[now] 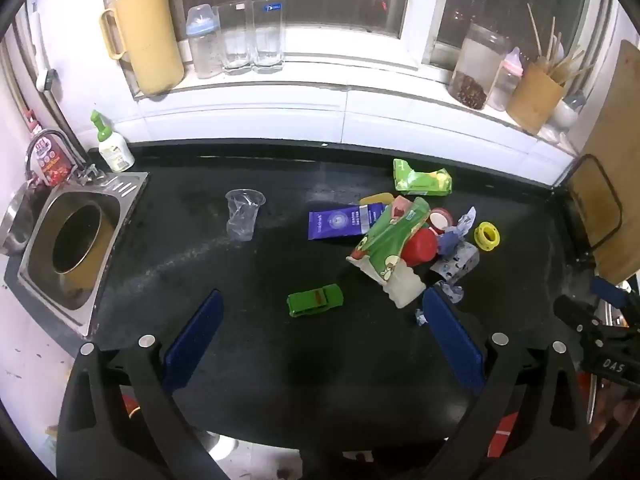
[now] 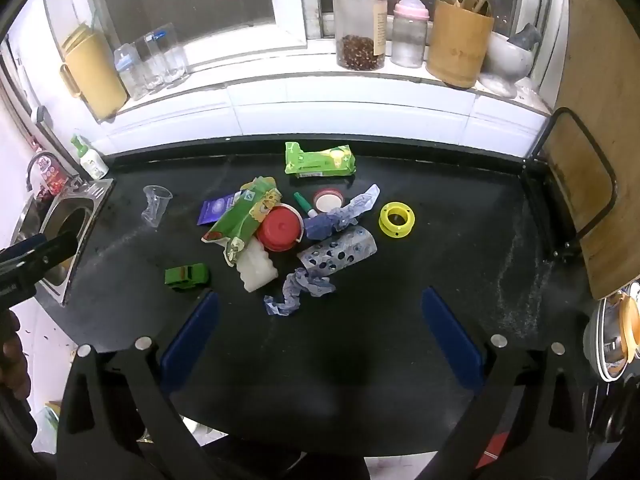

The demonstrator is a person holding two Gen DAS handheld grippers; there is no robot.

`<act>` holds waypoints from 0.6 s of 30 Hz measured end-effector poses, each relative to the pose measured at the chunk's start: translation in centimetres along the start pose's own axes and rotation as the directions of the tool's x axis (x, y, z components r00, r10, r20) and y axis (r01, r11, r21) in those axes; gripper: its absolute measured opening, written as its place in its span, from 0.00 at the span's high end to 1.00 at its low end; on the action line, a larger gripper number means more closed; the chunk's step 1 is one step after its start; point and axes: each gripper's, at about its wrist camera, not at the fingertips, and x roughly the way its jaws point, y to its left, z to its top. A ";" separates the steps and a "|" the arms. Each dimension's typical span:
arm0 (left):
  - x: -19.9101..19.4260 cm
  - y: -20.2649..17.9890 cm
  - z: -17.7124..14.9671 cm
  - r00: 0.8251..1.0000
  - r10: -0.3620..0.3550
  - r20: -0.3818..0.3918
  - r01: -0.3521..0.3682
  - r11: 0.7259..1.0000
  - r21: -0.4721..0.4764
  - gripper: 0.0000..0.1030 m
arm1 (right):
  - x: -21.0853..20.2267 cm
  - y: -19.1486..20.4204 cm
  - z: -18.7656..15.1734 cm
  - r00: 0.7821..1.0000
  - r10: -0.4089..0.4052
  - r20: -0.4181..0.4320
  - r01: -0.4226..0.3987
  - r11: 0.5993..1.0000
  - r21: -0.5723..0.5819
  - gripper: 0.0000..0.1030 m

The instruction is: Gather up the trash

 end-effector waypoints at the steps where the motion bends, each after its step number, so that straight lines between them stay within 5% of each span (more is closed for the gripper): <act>1: 0.2 -0.2 0.1 0.999 0.032 -0.021 -0.031 0.999 0.015 0.06 | 0.0 0.0 0.0 1.000 0.001 0.001 -0.001 1.000 0.000 0.05; 18: 1.2 0.2 -0.2 0.999 0.025 -0.043 -0.025 1.000 -0.007 0.06 | 0.4 -0.7 0.7 1.000 -0.012 0.009 0.012 1.000 0.004 0.05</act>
